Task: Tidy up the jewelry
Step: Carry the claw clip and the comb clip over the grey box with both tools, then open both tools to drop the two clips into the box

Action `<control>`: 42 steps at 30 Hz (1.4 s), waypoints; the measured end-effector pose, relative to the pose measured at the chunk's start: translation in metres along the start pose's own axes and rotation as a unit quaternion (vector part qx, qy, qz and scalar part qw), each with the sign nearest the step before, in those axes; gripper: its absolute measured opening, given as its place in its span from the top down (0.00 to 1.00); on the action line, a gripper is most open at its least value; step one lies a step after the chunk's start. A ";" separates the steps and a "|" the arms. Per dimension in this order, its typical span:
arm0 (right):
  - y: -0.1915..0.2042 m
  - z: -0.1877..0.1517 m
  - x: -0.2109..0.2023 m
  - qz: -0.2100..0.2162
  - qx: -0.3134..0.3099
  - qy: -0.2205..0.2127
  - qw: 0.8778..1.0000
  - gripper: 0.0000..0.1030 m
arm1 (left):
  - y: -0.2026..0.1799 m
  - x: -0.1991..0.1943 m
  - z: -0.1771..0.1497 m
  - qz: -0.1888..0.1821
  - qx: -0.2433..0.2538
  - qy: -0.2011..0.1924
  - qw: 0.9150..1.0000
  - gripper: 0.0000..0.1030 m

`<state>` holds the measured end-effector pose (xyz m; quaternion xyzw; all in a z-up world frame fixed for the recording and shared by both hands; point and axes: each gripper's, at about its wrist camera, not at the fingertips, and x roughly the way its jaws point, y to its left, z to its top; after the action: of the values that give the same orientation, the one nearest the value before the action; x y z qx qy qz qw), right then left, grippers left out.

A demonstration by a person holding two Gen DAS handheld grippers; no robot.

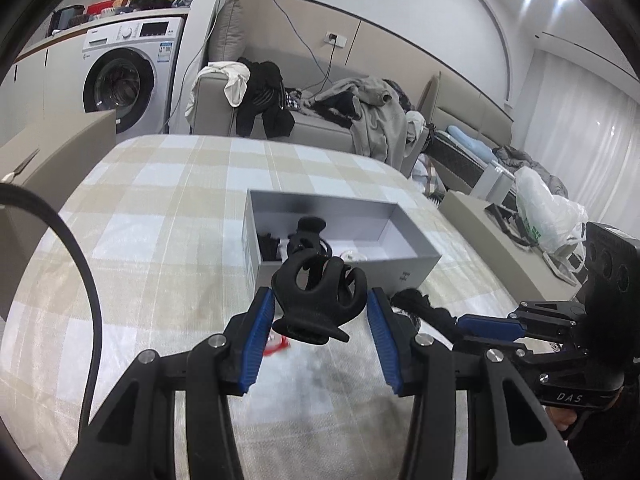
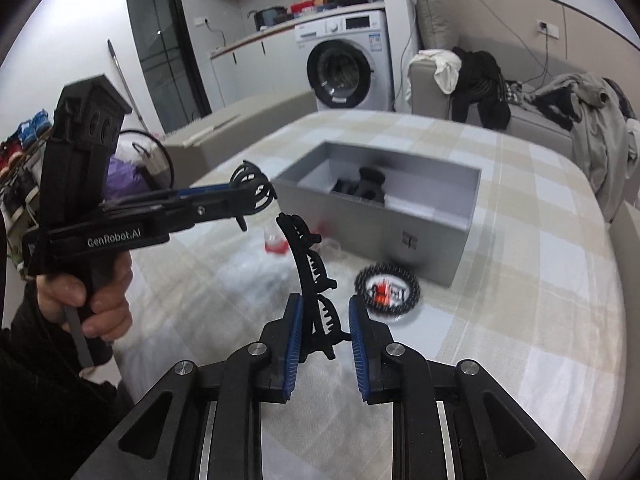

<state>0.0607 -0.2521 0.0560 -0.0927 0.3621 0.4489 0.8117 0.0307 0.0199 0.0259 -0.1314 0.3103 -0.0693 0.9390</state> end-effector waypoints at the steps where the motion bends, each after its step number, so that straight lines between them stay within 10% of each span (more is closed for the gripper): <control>1: -0.003 0.004 -0.001 -0.009 0.009 -0.012 1.000 0.79 | 0.000 0.001 0.003 0.001 -0.001 -0.003 1.000 0.59; 17: -0.048 0.063 0.032 -0.080 0.070 -0.056 0.993 0.79 | -0.001 0.045 0.038 0.002 0.005 -0.004 1.000 0.59; 42: -0.053 0.060 0.060 -0.094 0.061 -0.023 0.993 0.79 | -0.001 0.069 0.035 0.031 0.003 0.030 0.999 0.59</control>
<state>0.1537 -0.2144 0.0498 -0.0662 0.3595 0.3494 0.8627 0.1069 0.0118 0.0147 -0.1171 0.3417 -0.0450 0.9314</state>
